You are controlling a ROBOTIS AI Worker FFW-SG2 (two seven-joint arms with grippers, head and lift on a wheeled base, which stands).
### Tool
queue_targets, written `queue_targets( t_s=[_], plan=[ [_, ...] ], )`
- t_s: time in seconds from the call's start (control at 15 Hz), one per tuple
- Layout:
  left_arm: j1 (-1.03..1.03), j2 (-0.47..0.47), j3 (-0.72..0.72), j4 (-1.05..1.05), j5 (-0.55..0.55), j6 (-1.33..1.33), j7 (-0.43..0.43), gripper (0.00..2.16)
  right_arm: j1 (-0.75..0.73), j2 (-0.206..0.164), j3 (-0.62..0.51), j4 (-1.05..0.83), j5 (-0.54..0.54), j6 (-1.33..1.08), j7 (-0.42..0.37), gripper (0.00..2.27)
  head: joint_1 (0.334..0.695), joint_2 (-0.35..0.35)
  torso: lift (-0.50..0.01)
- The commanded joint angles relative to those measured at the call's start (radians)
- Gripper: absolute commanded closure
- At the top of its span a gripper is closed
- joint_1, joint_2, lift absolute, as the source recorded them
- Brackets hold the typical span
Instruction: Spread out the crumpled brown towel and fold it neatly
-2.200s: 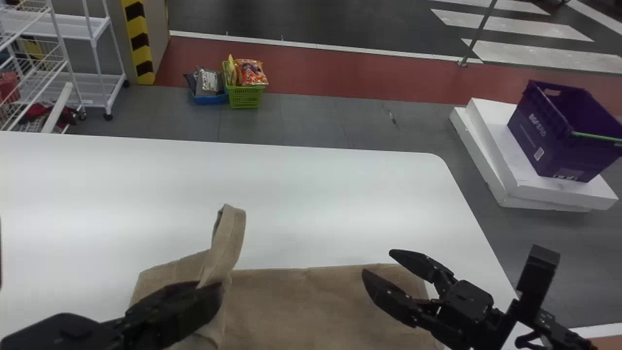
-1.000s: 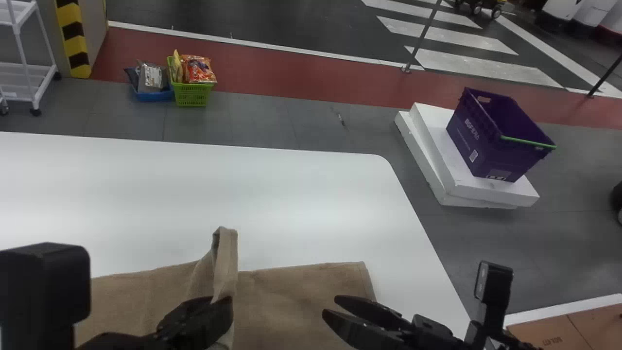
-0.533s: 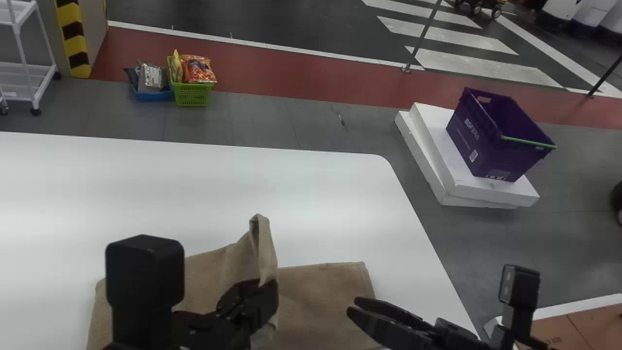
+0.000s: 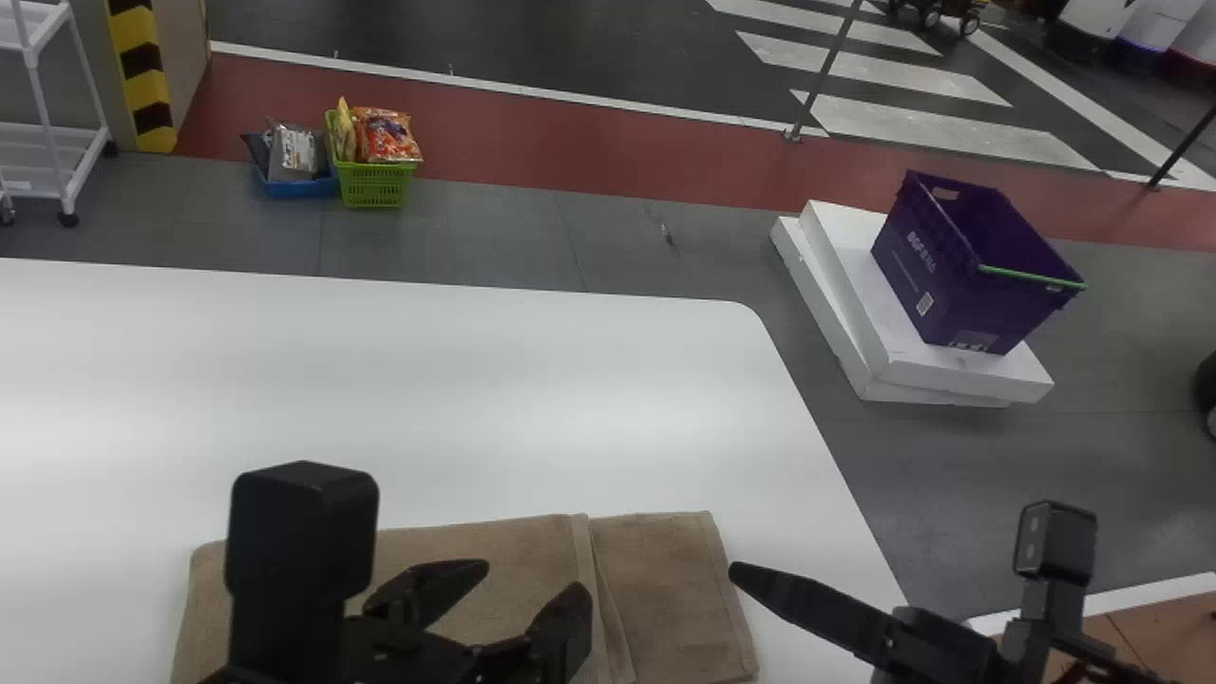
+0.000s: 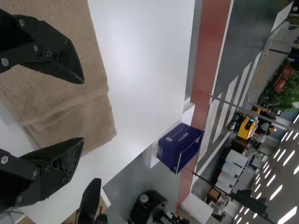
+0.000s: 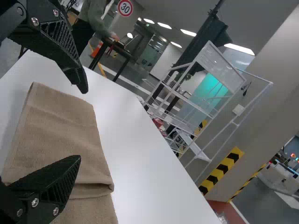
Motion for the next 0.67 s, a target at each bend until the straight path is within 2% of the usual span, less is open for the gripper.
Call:
queue_targets(
  t_s=[0.0, 0.2, 0.27, 0.4, 0.47, 0.53, 0.6],
  plan=[
    [0.039, 0.011, 0.077, -0.048, 0.012, 0.002, -0.011, 0.04, -0.099, 0.002, -0.014, -0.005, 0.021, 0.099, -0.001, 0.14, 0.695, -0.350, -0.126],
    [0.068, 0.051, 0.183, -0.092, 0.056, 0.005, -0.025, 0.05, -0.209, 0.002, 0.042, -0.014, 0.156, 0.099, -0.014, 0.16, 0.695, -0.350, -0.126],
    [0.086, 0.058, 0.229, -0.108, 0.071, 0.008, -0.038, 0.05, -0.243, 0.002, 0.096, -0.015, 0.238, 0.099, -0.014, 0.22, 0.695, -0.350, -0.126],
    [0.120, 0.060, 0.312, -0.138, 0.107, 0.017, -0.066, 0.05, -0.249, -0.020, 0.196, -0.040, 0.360, 0.099, -0.014, 0.22, 0.695, -0.350, -0.126],
    [0.132, 0.060, 0.340, -0.154, 0.111, 0.023, -0.072, 0.05, -0.246, -0.040, 0.245, -0.051, 0.429, 0.099, -0.014, 0.22, 0.695, -0.350, -0.126],
    [0.142, 0.060, 0.355, -0.163, 0.113, 0.035, -0.078, 0.05, -0.251, -0.074, 0.285, -0.052, 0.475, 0.099, -0.013, 0.22, 0.695, -0.300, -0.126],
    [0.145, 0.060, 0.373, -0.174, 0.119, 0.038, -0.083, 0.05, -0.255, -0.109, 0.314, -0.058, 0.501, 0.099, -0.013, 0.22, 0.695, -0.285, -0.126]
  ],
)
